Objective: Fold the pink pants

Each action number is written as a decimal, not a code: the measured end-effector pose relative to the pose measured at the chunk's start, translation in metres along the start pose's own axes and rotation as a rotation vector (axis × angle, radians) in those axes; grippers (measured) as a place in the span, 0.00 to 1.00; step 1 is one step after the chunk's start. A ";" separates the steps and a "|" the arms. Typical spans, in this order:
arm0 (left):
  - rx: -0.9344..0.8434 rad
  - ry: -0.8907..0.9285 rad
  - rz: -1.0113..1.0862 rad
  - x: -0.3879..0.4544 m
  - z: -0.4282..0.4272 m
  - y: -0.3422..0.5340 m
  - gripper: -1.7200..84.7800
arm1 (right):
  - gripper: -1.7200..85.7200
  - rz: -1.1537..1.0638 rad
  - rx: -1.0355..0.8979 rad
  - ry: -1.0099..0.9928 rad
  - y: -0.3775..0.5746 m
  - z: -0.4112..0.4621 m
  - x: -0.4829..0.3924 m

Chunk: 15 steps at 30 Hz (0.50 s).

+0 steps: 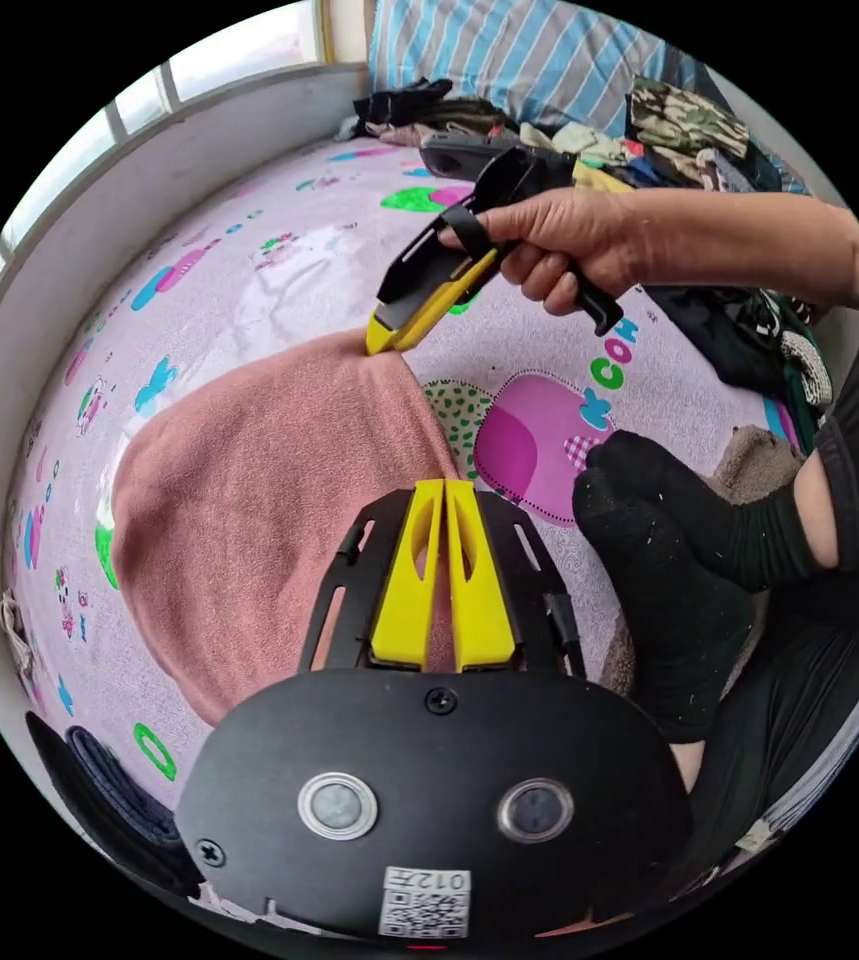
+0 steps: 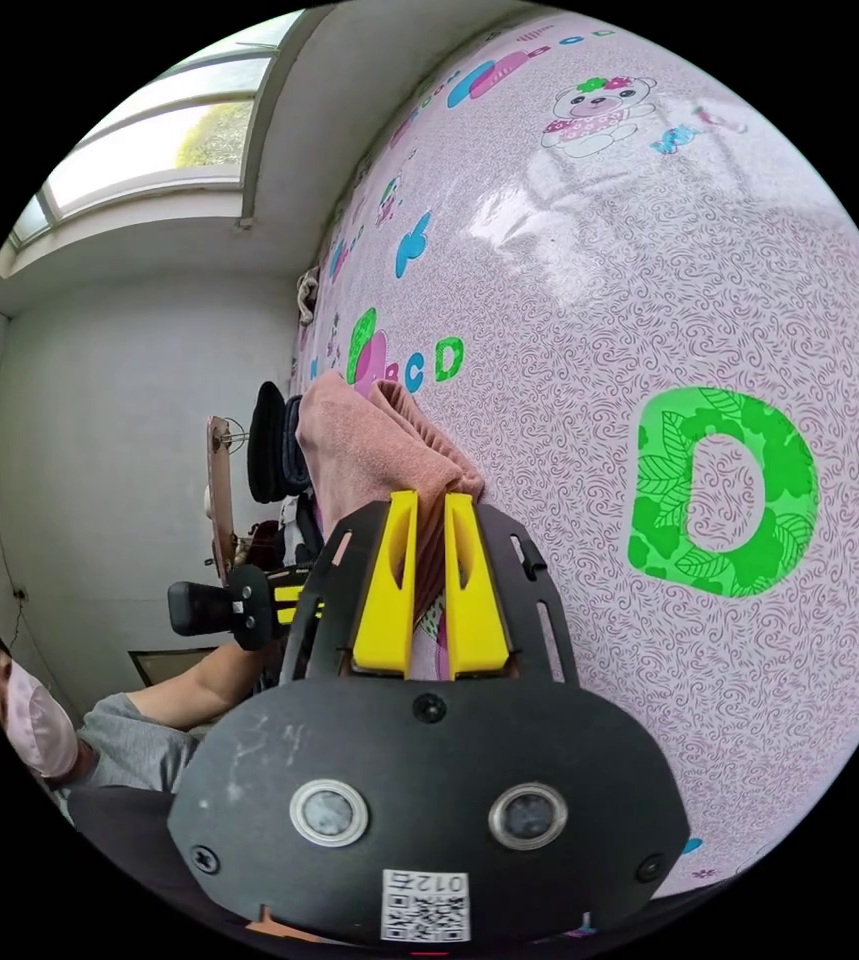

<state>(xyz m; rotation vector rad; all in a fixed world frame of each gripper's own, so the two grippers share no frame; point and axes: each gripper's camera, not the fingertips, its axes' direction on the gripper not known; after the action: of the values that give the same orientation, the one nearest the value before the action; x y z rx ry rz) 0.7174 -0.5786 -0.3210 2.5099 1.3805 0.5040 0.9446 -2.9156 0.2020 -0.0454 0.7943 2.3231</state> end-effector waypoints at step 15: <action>0.059 0.121 -0.105 -0.038 -0.010 0.063 0.02 | 0.11 -0.011 0.031 -0.165 0.024 -0.004 -0.016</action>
<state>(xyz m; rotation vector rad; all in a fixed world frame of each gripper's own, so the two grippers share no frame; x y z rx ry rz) 0.7428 -0.6439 -0.2961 2.4732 1.5837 0.6115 0.9417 -2.9409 0.2154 0.1530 0.7449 2.2694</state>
